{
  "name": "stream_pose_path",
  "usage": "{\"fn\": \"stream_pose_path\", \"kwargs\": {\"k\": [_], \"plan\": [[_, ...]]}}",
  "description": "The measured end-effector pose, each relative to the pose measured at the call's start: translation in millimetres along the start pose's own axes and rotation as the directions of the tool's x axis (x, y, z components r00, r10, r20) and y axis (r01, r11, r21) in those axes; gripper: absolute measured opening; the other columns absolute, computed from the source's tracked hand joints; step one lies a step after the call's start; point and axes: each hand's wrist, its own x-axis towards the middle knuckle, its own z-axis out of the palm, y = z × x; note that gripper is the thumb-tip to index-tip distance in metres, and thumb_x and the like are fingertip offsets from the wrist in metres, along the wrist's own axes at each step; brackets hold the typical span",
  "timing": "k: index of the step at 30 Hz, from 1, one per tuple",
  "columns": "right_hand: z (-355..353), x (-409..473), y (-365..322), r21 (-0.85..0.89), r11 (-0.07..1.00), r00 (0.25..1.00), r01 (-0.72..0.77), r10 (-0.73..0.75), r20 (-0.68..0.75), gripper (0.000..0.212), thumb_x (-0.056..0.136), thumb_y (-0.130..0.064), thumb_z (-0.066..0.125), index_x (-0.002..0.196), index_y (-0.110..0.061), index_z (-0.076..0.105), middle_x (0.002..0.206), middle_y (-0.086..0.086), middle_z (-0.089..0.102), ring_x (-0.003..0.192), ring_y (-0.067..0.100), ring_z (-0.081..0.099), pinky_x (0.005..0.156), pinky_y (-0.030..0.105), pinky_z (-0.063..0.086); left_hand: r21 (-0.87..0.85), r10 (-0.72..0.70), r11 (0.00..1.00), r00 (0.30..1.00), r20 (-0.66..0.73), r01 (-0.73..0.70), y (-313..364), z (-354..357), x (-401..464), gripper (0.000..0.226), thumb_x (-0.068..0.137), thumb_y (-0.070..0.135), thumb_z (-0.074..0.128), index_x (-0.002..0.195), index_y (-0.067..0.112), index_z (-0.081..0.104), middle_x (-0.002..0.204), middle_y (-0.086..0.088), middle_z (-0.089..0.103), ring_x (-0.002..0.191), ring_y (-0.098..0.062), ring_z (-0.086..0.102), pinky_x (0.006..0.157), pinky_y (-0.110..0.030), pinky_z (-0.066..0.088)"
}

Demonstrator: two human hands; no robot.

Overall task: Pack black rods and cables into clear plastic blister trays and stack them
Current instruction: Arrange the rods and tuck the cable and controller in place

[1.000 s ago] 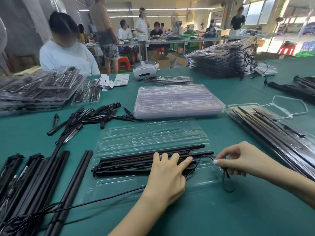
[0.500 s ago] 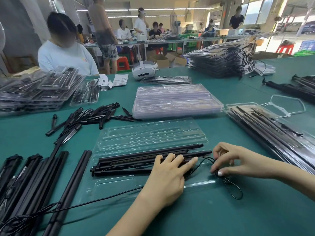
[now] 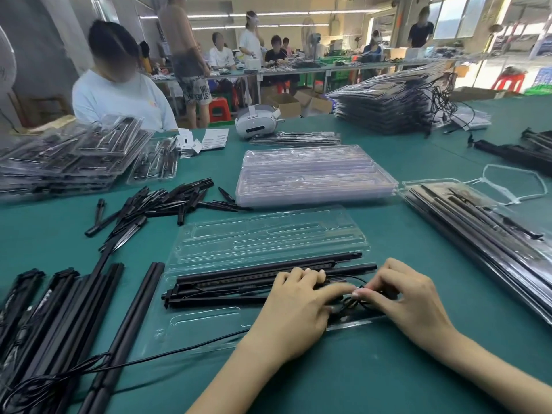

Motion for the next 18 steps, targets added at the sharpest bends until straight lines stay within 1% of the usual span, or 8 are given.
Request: {"fn": "stream_pose_path", "kwargs": {"k": [3, 6, 8, 11, 12, 14, 16, 18], "plan": [[1.7, -4.2, -0.1, -0.122, 0.993, 0.999, 0.001, 0.003, 0.033, 0.032, 0.069, -0.047, 0.069, 0.059, -0.018, 0.063, 0.065, -0.013, 0.049, 0.057, 0.007, 0.044, 0.054, 0.019, 0.036, -0.260, -0.098, 0.962, 0.993, -0.059, 0.080, -5.9, -1.0, -0.8, 0.048, 0.090, 0.036, 0.056, 0.132, 0.045, 0.036, 0.122, 0.017, 0.057, 0.115, -0.006, 0.042, 0.103, -0.025, 0.027], [1.0, -6.7, 1.5, -0.150, 0.989, 0.998, -0.011, 0.020, 0.057, 0.037, 0.068, -0.059, 0.065, 0.055, -0.025, 0.059, 0.064, -0.016, 0.048, 0.055, 0.003, 0.043, 0.054, 0.018, 0.036, -0.381, -0.154, 0.917, 0.986, -0.061, 0.119, -9.7, -0.4, -2.7, 0.037, 0.095, 0.036, 0.051, 0.129, 0.045, 0.042, 0.122, 0.017, 0.058, 0.118, 0.000, 0.040, 0.107, -0.026, 0.026], [1.4, -5.5, 1.9, -0.076, 0.996, 0.997, -0.055, 0.059, 0.056, 0.038, 0.065, -0.060, 0.067, 0.054, -0.025, 0.060, 0.064, -0.014, 0.048, 0.057, 0.002, 0.044, 0.056, 0.019, 0.036, -0.379, -0.151, 0.917, 0.988, -0.035, 0.127, -6.0, -1.9, -2.2, 0.036, 0.096, 0.045, 0.045, 0.131, 0.048, 0.040, 0.125, 0.013, 0.057, 0.123, -0.002, 0.037, 0.107, -0.028, 0.025], [4.5, -0.2, 1.0, -0.017, 0.999, 0.997, -0.039, 0.040, 0.065, 0.032, 0.063, -0.052, 0.071, 0.053, -0.023, 0.066, 0.068, -0.012, 0.046, 0.066, 0.005, 0.045, 0.065, 0.025, 0.037, -0.222, -0.111, 0.969, 0.994, -0.023, 0.103, 4.5, 0.6, -0.3, 0.044, 0.093, 0.059, 0.038, 0.136, 0.051, 0.033, 0.130, 0.019, 0.049, 0.122, -0.005, 0.032, 0.102, -0.024, 0.018], [5.2, 1.2, 1.0, -0.016, 0.999, 0.997, -0.037, 0.038, 0.070, 0.031, 0.062, -0.051, 0.071, 0.053, -0.021, 0.067, 0.069, -0.009, 0.045, 0.068, 0.006, 0.045, 0.066, 0.022, 0.036, -0.212, -0.119, 0.971, 0.993, -0.023, 0.111, 7.2, 2.3, 0.2, 0.044, 0.093, 0.059, 0.038, 0.137, 0.052, 0.032, 0.128, 0.020, 0.047, 0.121, -0.004, 0.030, 0.101, -0.024, 0.016], [4.1, 1.8, 0.4, -0.014, 0.998, 0.994, -0.059, 0.060, 0.089, 0.034, 0.063, -0.053, 0.069, 0.054, -0.020, 0.068, 0.071, -0.006, 0.044, 0.068, 0.006, 0.045, 0.062, 0.014, 0.034, -0.273, -0.157, 0.951, 0.988, -0.007, 0.149, 10.1, 3.5, 0.7, 0.047, 0.092, 0.054, 0.046, 0.137, 0.053, 0.032, 0.122, 0.021, 0.044, 0.118, -0.003, 0.029, 0.101, -0.022, 0.013], [-0.3, -1.3, -0.7, -0.057, 0.998, 0.991, -0.034, 0.041, 0.126, 0.036, 0.069, -0.054, 0.066, 0.058, -0.020, 0.069, 0.076, -0.006, 0.043, 0.066, 0.007, 0.044, 0.060, 0.014, 0.034, -0.321, -0.169, 0.934, 0.986, -0.005, 0.159, 10.7, 2.2, 0.3, 0.055, 0.087, 0.051, 0.056, 0.136, 0.054, 0.032, 0.119, 0.022, 0.042, 0.117, -0.001, 0.028, 0.100, -0.018, 0.011], [-7.2, -5.6, -0.4, -0.177, 0.981, 0.985, 0.084, -0.055, 0.163, 0.033, 0.080, -0.051, 0.060, 0.066, -0.024, 0.072, 0.085, -0.007, 0.047, 0.067, 0.007, 0.045, 0.063, 0.018, 0.037, -0.314, -0.160, 0.938, 0.987, -0.028, 0.143, 11.9, 0.1, 0.1, 0.058, 0.085, 0.049, 0.060, 0.135, 0.057, 0.033, 0.123, 0.025, 0.039, 0.119, 0.001, 0.026, 0.099, -0.018, 0.010]]}}
